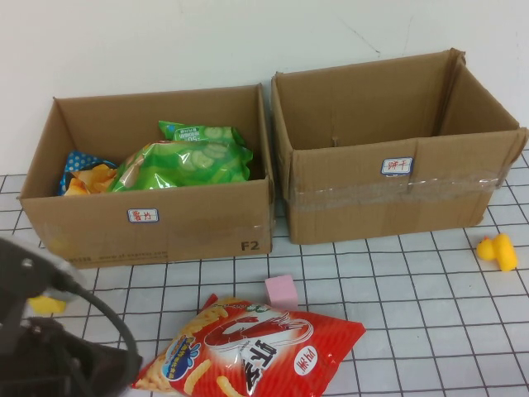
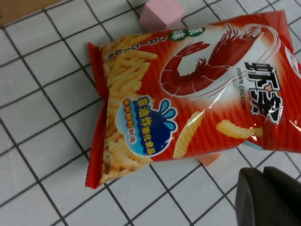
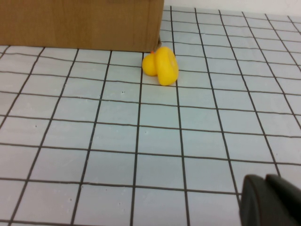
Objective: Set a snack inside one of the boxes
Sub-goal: Pick up the potato chip
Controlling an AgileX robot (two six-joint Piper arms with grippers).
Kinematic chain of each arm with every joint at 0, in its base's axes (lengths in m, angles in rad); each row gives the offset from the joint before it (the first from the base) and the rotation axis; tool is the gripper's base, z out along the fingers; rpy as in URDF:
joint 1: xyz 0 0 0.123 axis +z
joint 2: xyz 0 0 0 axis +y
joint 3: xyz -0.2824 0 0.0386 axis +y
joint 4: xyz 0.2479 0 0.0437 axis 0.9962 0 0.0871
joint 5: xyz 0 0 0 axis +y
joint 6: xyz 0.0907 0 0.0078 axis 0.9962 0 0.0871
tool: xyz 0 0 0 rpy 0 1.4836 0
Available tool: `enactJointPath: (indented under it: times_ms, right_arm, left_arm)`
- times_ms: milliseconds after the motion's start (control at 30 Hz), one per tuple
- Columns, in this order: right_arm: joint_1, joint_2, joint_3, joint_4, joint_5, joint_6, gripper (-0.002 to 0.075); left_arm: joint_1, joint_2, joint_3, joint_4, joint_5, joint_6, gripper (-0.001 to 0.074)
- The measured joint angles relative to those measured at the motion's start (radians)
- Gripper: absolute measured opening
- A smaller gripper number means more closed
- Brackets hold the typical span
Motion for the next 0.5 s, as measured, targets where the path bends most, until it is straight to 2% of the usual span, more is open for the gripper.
enactJointPath:
  times_ms: [167, 300, 400, 500]
  right_arm:
    - [0.0, 0.0, 0.0, 0.0, 0.0, 0.0, -0.0001]
    - [0.0, 0.0, 0.0, 0.0, 0.0, 0.0, -0.0001]
    - [0.0, 0.0, 0.0, 0.0, 0.0, 0.0, -0.0001]
    - [0.0, 0.0, 0.0, 0.0, 0.0, 0.0, -0.0001]
  left_arm:
    - [-0.187, 0.004, 0.0, 0.156, -0.097, -0.139, -0.0001]
    - [-0.344, 0.029, 0.0, 0.247, -0.138, -0.176, 0.0003]
    - [-0.459, 0.065, 0.0, 0.335, -0.169, -0.236, 0.0045]
    - [-0.568, 0.111, 0.0, 0.464, -0.205, -0.319, 0.0134]
